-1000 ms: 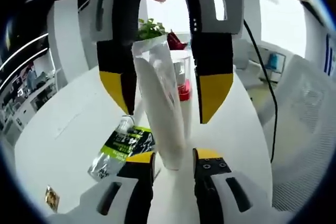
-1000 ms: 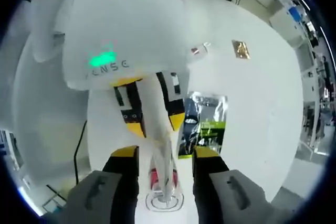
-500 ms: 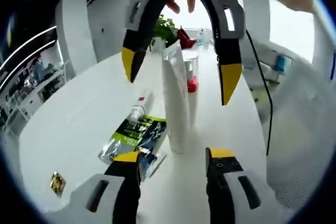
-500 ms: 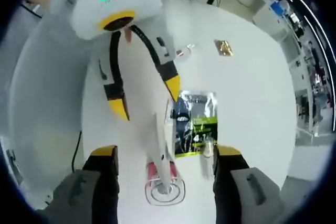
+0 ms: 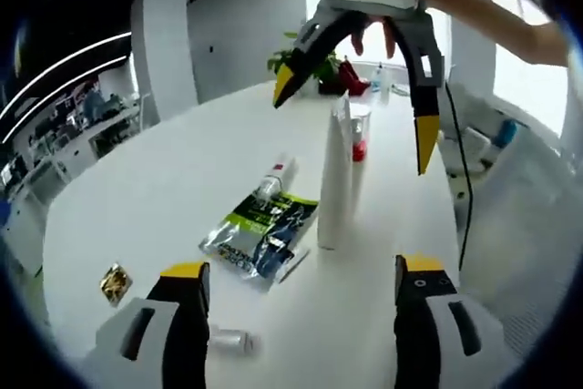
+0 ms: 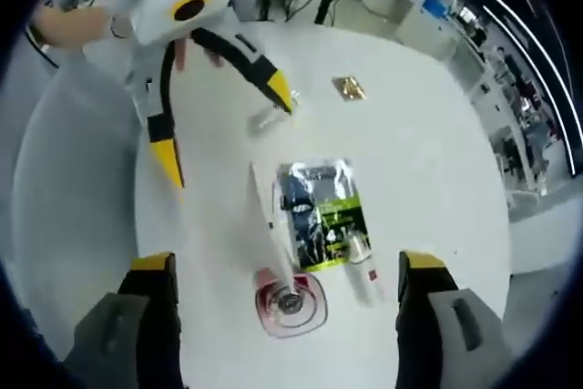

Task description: Arrange the skincare products in the storage area until every visible bottle or jar stands upright without overlapping.

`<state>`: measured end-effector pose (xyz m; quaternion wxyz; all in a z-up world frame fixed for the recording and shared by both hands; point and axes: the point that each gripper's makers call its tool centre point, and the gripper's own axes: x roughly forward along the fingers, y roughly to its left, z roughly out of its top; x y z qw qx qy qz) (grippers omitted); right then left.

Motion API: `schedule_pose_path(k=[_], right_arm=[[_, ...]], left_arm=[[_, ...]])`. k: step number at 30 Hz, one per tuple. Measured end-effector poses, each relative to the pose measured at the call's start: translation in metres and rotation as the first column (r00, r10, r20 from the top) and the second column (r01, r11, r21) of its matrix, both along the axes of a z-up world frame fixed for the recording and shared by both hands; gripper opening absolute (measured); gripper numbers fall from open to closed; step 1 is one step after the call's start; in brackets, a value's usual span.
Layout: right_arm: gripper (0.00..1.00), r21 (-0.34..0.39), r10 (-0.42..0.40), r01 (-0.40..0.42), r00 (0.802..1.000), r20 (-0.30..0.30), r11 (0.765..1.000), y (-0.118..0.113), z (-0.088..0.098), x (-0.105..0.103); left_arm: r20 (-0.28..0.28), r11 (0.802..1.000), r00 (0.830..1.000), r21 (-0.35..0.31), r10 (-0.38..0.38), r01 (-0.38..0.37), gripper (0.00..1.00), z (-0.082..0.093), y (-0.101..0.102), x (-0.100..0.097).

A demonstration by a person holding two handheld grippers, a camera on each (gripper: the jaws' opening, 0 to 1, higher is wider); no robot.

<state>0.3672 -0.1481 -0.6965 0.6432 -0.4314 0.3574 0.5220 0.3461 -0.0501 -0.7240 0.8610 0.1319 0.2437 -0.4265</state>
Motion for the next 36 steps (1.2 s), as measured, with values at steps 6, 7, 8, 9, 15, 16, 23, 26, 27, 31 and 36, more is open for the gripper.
schedule_pose_path(k=[6,7,8,9,15,16,23,26,27,31,36], right_arm=[[0.99,0.06,-0.045,0.044,0.999,0.018,0.997,-0.004,0.005,-0.001],[0.99,0.065,-0.047,0.046,0.999,0.02,0.997,-0.005,0.005,-0.002],[0.99,0.071,-0.054,0.052,0.998,0.019,0.996,-0.007,0.005,-0.003],[0.99,0.077,-0.062,0.06,0.998,0.017,0.995,-0.008,0.005,-0.004],[1.0,0.123,-0.11,0.105,0.994,0.029,0.987,-0.013,0.007,-0.012],[1.0,0.131,-0.118,0.113,0.993,0.029,0.985,-0.013,0.008,-0.014],[1.0,0.206,-0.179,0.165,0.983,0.051,0.964,-0.017,0.016,-0.018],[1.0,0.246,-0.208,0.186,0.976,0.066,0.951,-0.016,0.021,-0.021],[1.0,0.261,-0.22,0.193,0.972,0.079,0.946,-0.015,0.023,-0.02],[1.0,0.28,-0.241,0.216,0.969,0.056,0.935,-0.017,0.021,-0.026],[1.0,0.303,-0.263,0.229,0.962,0.077,0.925,-0.019,0.023,-0.033]], left_arm=[[-0.034,0.999,0.999,-0.013,0.033,-0.033,0.93,-0.004,0.012,-0.001],[-0.04,0.999,0.998,-0.015,0.039,-0.04,0.95,-0.005,0.016,-0.001],[-0.044,0.999,0.998,-0.017,0.042,-0.043,0.97,-0.005,0.017,-0.002],[-0.051,0.999,0.998,-0.02,0.046,-0.047,0.99,-0.004,0.017,-0.004],[-0.064,0.996,0.996,-0.046,0.067,-0.07,0.99,0.003,0.025,-0.012],[-0.063,0.996,0.996,-0.052,0.07,-0.073,0.99,0.004,0.028,-0.012],[-0.013,0.994,0.996,-0.076,0.084,-0.084,0.99,0.014,0.034,-0.017],[-0.033,0.994,0.996,-0.074,0.078,-0.08,0.99,0.012,0.035,-0.019],[-0.031,0.994,0.997,-0.077,0.076,-0.078,0.99,0.013,0.035,-0.02],[-0.012,0.996,0.998,-0.069,0.06,-0.06,0.99,0.015,0.033,-0.027],[-0.009,0.995,0.997,-0.062,0.079,-0.079,0.99,0.014,0.04,-0.031]])
